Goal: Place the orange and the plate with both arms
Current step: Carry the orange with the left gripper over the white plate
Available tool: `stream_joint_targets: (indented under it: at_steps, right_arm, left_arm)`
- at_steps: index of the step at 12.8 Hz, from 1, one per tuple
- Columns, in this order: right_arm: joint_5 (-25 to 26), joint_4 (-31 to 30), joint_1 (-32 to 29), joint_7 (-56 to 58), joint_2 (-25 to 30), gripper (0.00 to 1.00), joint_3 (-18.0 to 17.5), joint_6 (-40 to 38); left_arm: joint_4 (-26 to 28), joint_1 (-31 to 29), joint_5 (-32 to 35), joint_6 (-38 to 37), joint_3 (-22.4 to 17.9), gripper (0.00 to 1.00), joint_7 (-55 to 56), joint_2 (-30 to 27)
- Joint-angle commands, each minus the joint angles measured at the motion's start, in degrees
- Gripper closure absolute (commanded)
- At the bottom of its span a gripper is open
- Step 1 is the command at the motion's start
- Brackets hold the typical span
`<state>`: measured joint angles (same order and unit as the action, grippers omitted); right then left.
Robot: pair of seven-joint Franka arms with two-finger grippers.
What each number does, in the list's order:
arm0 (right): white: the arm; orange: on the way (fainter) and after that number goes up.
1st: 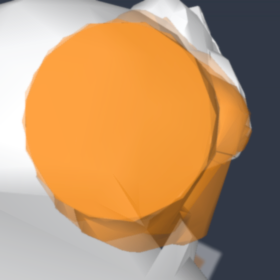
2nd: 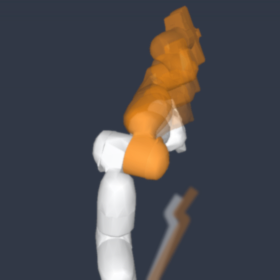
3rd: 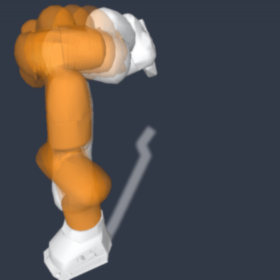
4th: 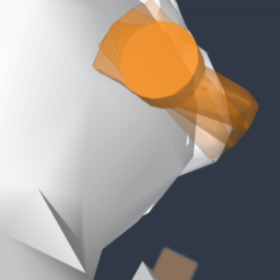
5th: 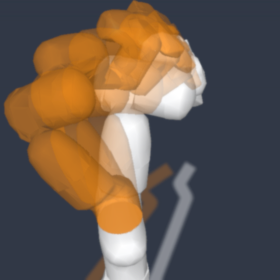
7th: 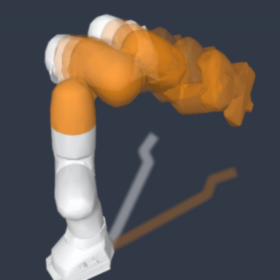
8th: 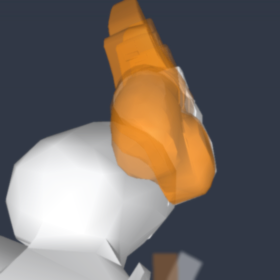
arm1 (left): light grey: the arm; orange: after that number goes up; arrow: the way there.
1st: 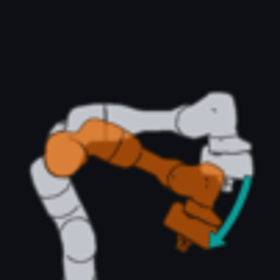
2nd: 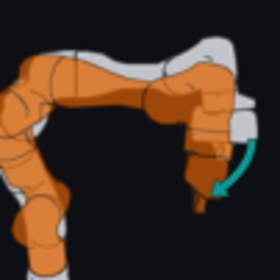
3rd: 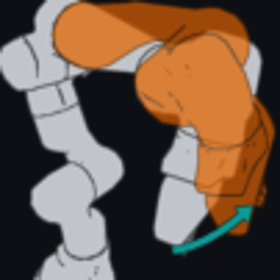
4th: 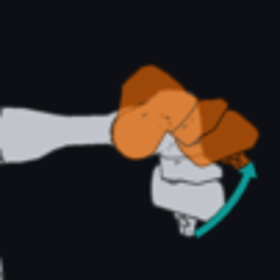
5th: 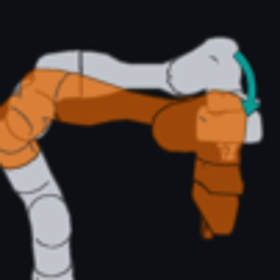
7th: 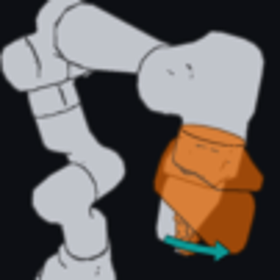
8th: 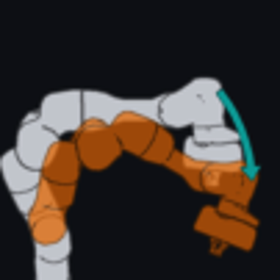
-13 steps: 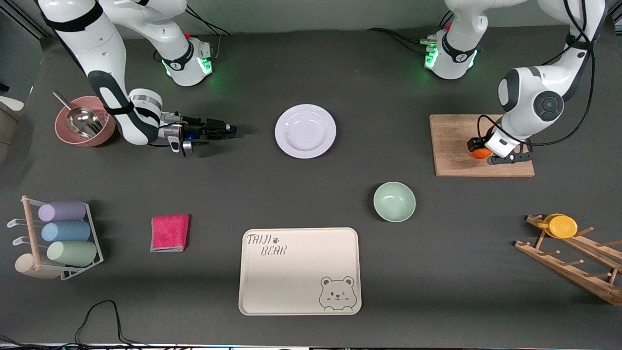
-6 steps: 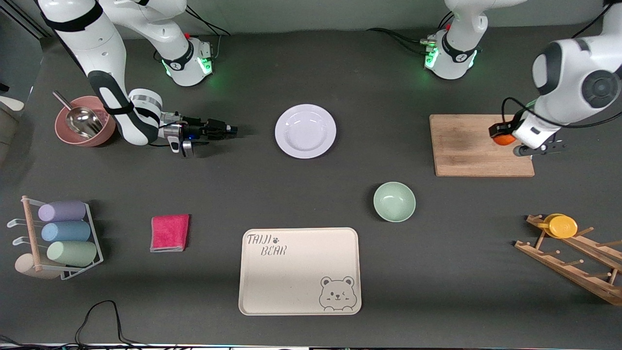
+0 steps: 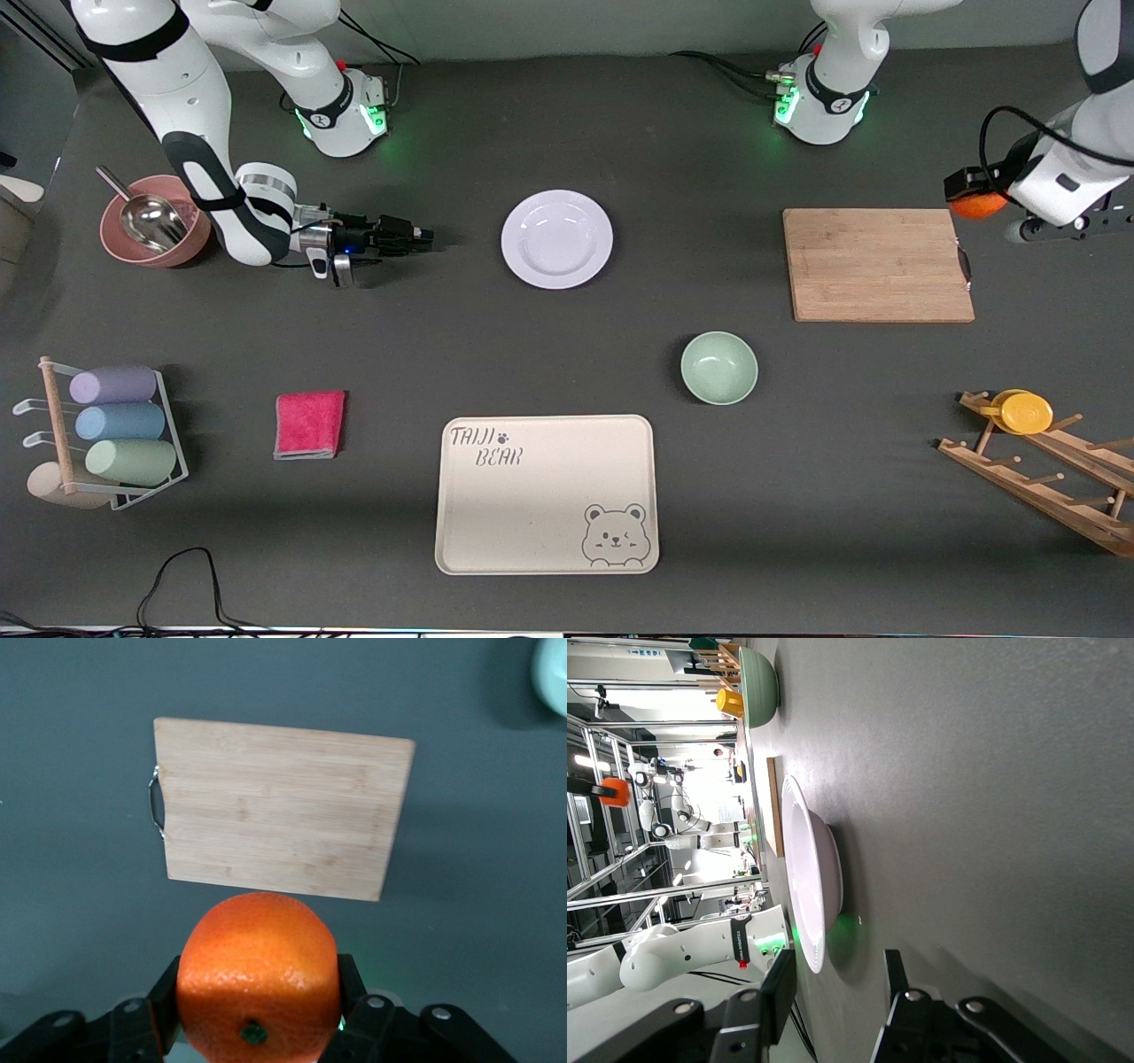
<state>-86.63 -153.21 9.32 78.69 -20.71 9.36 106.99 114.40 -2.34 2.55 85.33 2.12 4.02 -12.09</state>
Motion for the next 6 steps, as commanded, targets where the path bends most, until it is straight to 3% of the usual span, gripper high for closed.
stream_joint_targets:
  at_steps: [1, 3, 6]
  right_arm:
    - [-0.9, 0.8, -0.1, 2.3, -1.7, 0.53, 0.2, -0.5]
    - [-0.9, 1.2, -0.2, 4.4, -2.6, 0.53, 0.2, -0.5]
    - [-1.0, 1.5, -0.3, 5.2, -3.6, 0.53, 0.2, -0.5]
  left_arm:
    - [-3.3, 3.3, -3.4, -1.8, 4.6, 1.0, 9.2, 1.5]
    - [-4.3, 3.5, -7.5, 1.5, 12.9, 1.0, 19.4, 3.6]
    - [-9.2, 3.9, -9.3, 8.9, 26.2, 1.0, 37.8, 12.3]
